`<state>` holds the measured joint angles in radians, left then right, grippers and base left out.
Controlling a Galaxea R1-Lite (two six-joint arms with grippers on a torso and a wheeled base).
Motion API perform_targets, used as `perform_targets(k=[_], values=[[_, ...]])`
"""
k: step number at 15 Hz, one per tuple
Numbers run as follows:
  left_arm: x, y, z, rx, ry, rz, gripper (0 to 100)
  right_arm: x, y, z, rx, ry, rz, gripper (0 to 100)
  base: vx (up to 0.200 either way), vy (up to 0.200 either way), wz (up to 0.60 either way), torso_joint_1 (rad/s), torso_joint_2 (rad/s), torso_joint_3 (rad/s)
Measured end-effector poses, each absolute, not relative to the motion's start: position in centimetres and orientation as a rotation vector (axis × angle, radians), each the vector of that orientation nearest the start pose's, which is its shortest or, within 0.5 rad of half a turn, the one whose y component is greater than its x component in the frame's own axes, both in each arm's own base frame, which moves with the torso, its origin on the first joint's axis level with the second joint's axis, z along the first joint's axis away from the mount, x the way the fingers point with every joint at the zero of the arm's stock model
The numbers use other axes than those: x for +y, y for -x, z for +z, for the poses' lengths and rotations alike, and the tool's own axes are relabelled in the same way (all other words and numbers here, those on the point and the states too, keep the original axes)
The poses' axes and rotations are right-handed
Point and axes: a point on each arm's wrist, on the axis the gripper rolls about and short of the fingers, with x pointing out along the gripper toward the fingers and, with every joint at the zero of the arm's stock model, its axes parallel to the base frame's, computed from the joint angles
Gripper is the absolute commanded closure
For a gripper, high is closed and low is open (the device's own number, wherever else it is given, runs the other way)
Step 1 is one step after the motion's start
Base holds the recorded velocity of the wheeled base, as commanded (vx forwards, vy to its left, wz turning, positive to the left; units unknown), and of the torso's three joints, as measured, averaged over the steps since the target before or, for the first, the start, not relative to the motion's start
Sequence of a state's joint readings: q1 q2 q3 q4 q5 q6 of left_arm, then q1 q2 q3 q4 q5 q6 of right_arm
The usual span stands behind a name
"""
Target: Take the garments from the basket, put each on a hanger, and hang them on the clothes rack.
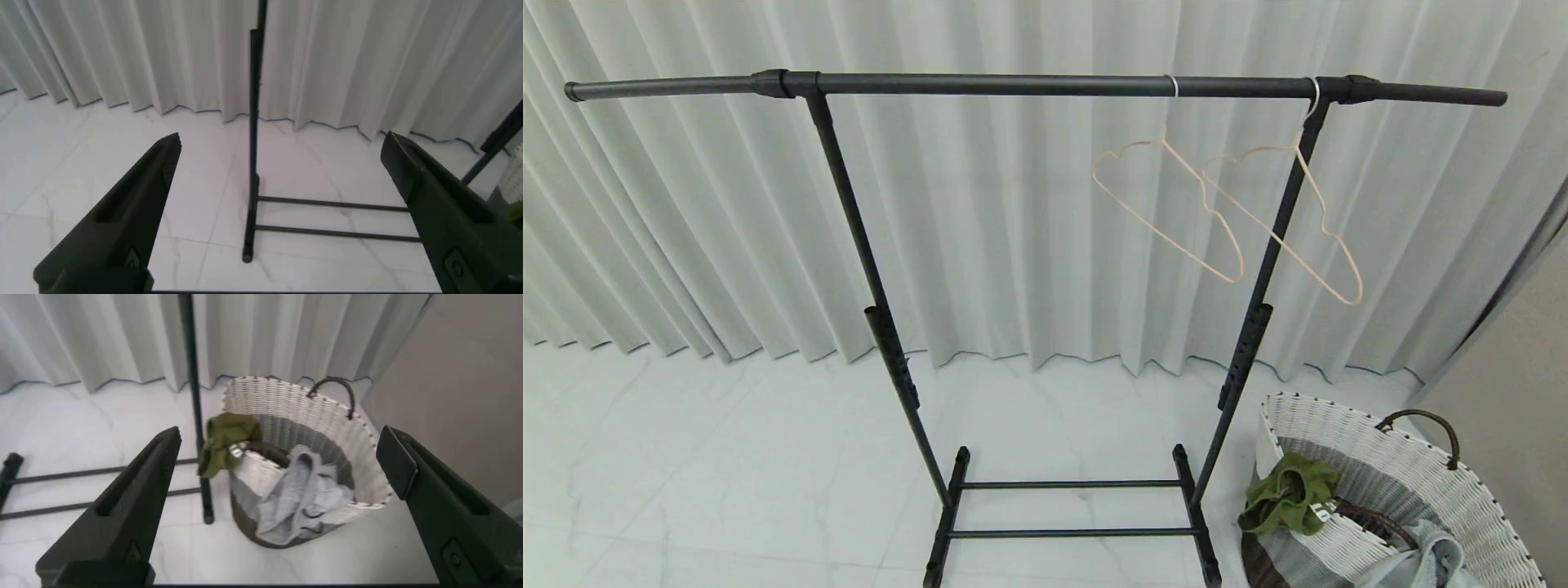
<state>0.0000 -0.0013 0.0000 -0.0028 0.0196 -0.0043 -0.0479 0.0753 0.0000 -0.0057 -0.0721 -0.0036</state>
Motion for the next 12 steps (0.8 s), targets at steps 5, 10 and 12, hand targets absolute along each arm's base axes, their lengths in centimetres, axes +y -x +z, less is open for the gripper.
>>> perform_targets(k=[5, 10, 12], values=[[0.04, 2.29, 7.57, -0.004, 0.004, 0.019, 0, -0.08, 1.71, 7.76, 0.070, 0.010, -0.120, 0, 0.000, -0.160, 0.00, -0.001, 0.00, 0.002], [0.05, 2.29, 7.57, -0.004, 0.007, 0.019, 0, -0.07, 1.71, 7.76, 0.070, 0.011, -0.118, 0, 0.000, 0.000, 0.00, -0.060, 0.14, 0.075], [0.04, 2.29, 7.57, -0.004, 0.007, 0.019, 0, -0.08, 1.71, 7.76, 0.071, 0.011, -0.118, 0, 0.000, 0.000, 0.00, -0.193, 0.45, 0.256]])
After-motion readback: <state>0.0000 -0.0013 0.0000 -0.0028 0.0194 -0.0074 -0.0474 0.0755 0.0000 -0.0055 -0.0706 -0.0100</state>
